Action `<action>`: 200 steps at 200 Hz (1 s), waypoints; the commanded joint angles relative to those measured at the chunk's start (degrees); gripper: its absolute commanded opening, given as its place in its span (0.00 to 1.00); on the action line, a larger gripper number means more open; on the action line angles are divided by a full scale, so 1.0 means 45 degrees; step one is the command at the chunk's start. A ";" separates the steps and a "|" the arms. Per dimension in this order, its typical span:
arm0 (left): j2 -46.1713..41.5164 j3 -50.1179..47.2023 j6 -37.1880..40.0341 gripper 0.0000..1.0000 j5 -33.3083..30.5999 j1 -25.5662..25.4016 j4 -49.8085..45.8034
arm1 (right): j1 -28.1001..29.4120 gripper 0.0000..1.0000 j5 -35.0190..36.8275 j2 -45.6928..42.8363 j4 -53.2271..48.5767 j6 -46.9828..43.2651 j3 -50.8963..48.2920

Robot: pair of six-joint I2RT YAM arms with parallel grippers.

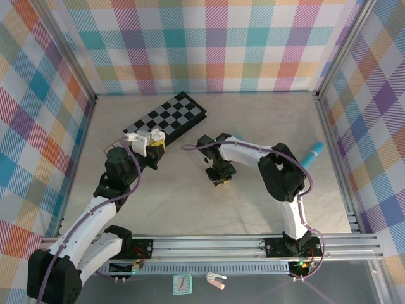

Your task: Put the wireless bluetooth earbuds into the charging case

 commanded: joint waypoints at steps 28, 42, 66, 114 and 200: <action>0.0496 0.0472 0.0605 0.00 0.0496 -0.0558 0.0955 | -0.0078 0.30 -0.0021 -0.0976 0.0227 0.0024 -0.0083; 0.0341 0.0350 0.0877 0.01 0.0820 -0.0604 0.1028 | -0.0082 0.35 -0.0228 -0.0903 0.0060 -0.0532 0.0308; -0.0717 -0.0191 0.1010 0.00 0.0093 -0.0603 0.0979 | 0.0046 0.44 -0.0114 -0.0164 -0.1142 -0.1660 0.1593; -0.2901 -0.0544 0.1265 0.01 -0.1299 0.0125 -0.0701 | 0.0866 0.46 0.1473 0.1708 -0.3660 -0.3255 0.4393; -0.3269 -0.0016 0.2069 0.01 -0.0741 0.0217 -0.1950 | 0.1248 0.43 0.2137 0.3730 -0.5365 -0.4080 0.6700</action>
